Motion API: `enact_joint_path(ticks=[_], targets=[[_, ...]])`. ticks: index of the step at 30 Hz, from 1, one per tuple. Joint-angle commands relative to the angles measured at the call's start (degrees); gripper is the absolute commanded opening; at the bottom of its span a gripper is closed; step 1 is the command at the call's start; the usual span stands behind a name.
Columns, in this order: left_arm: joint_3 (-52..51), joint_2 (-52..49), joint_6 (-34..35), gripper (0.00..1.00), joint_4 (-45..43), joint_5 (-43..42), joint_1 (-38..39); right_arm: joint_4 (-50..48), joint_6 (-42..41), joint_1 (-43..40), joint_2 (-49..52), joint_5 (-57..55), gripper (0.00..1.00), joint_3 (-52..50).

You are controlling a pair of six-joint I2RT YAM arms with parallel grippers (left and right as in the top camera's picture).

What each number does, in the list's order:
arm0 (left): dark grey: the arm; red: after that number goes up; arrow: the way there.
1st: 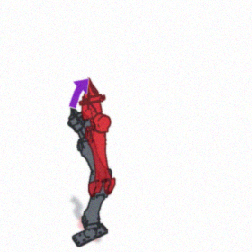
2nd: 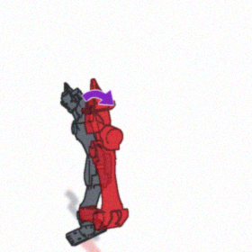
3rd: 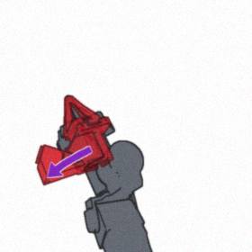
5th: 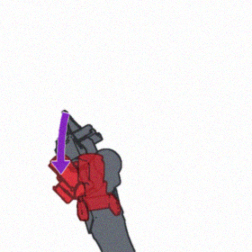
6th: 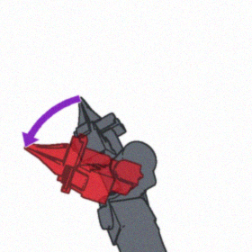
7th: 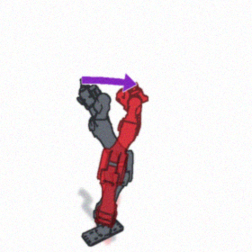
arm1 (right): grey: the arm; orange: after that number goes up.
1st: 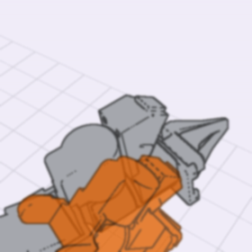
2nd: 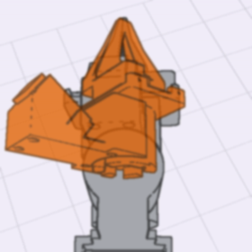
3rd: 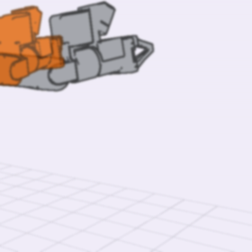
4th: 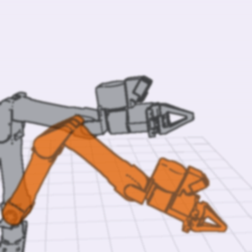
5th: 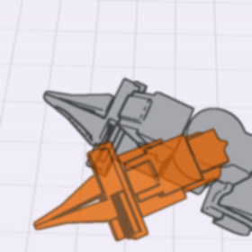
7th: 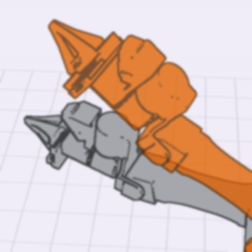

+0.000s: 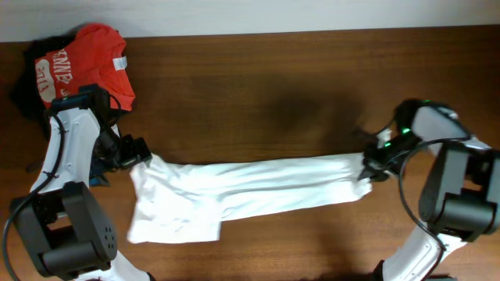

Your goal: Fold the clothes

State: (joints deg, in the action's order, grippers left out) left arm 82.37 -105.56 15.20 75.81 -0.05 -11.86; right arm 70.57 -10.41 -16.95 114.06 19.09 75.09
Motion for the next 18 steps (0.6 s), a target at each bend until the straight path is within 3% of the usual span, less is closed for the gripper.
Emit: enact_joint_path(ticks=[1,3,6,9,11,16,18], targets=[[0.2,0.7,-6.7,0.99,0.1,-11.5,1.2,3.1,-0.6,-6.5,-2.5,-4.6,0.04,5.5],[-0.2,0.7,-12.1,0.99,1.0,-17.3,4.9,2.7,-0.6,-8.5,-2.8,-4.6,0.04,5.5],[-1.7,0.7,-11.7,0.99,-0.4,-17.0,9.5,3.9,-1.1,-8.5,-5.0,-4.6,0.04,6.0],[-2.4,0.7,-6.9,0.99,-2.4,-13.5,9.8,6.3,-2.6,-5.7,-12.7,-7.6,0.04,6.0],[-2.4,0.7,-6.9,0.99,-2.9,-13.4,9.8,8.1,-2.6,1.9,-17.2,-9.4,0.04,6.0],[-2.4,0.7,-6.9,0.99,-2.7,-13.4,9.8,6.5,-11.4,22.7,-17.2,-13.6,0.04,3.3],[-2.4,0.7,-6.9,0.99,-2.7,-13.4,9.8,5.0,-11.7,27.3,-17.2,-13.6,0.04,3.3]])
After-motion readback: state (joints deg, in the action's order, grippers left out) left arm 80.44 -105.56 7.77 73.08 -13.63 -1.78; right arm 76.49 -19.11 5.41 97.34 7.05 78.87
